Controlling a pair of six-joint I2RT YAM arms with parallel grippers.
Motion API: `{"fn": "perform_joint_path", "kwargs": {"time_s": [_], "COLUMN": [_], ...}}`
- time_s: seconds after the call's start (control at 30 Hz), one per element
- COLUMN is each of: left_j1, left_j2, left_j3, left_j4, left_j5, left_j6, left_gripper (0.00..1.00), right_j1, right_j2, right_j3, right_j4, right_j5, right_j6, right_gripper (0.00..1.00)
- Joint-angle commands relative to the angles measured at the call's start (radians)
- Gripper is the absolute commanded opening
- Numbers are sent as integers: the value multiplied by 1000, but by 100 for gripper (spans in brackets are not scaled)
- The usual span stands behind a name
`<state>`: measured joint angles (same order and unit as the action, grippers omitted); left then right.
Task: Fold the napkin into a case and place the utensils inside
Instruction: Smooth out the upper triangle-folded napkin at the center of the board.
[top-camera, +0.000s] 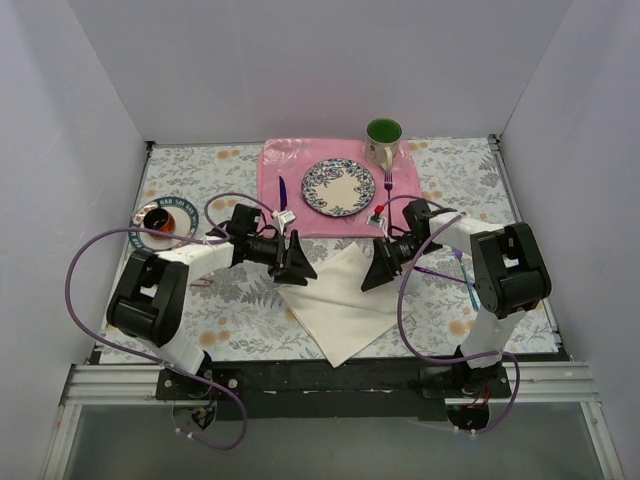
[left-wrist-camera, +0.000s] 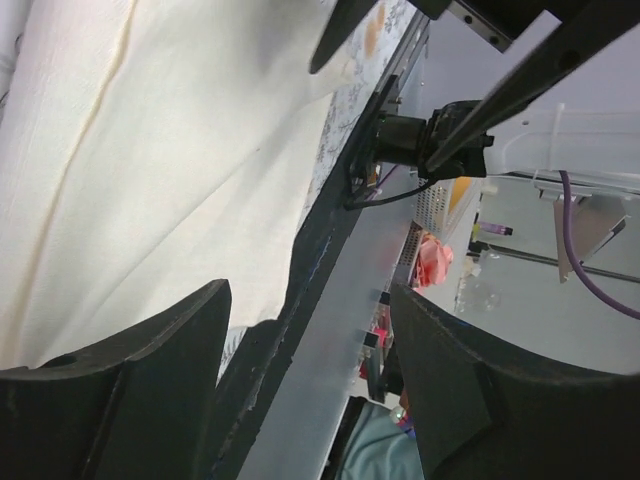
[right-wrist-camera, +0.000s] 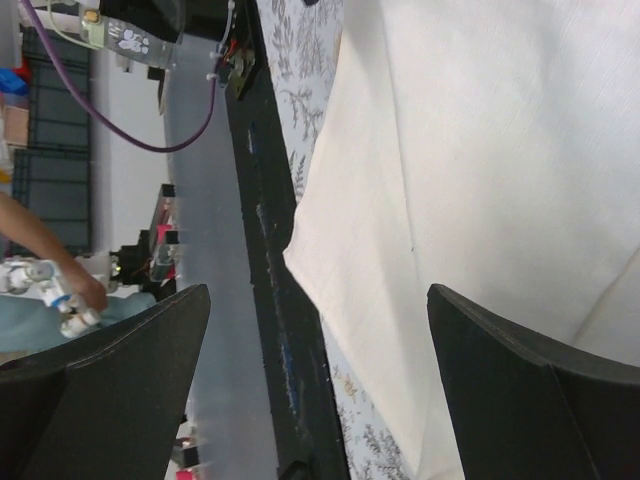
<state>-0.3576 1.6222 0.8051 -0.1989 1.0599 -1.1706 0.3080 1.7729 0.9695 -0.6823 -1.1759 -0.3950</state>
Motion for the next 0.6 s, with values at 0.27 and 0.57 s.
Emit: {"fn": "perform_joint_path", "kwargs": {"time_s": [0.27,0.57], "left_j1": [68,157], "left_j2": [-113,-70], "left_j3": [71,69], "left_j4": [-56,-112], "left_j5": [25,60], "left_j6": [22,69], "left_gripper": [81,88], "right_j1": [92,103], "right_j2": [154,273], "right_j3": [126,274], "right_j4": [104,190], "right_j5": [122,133], "right_j6": [64,169], "right_gripper": [99,99]}}
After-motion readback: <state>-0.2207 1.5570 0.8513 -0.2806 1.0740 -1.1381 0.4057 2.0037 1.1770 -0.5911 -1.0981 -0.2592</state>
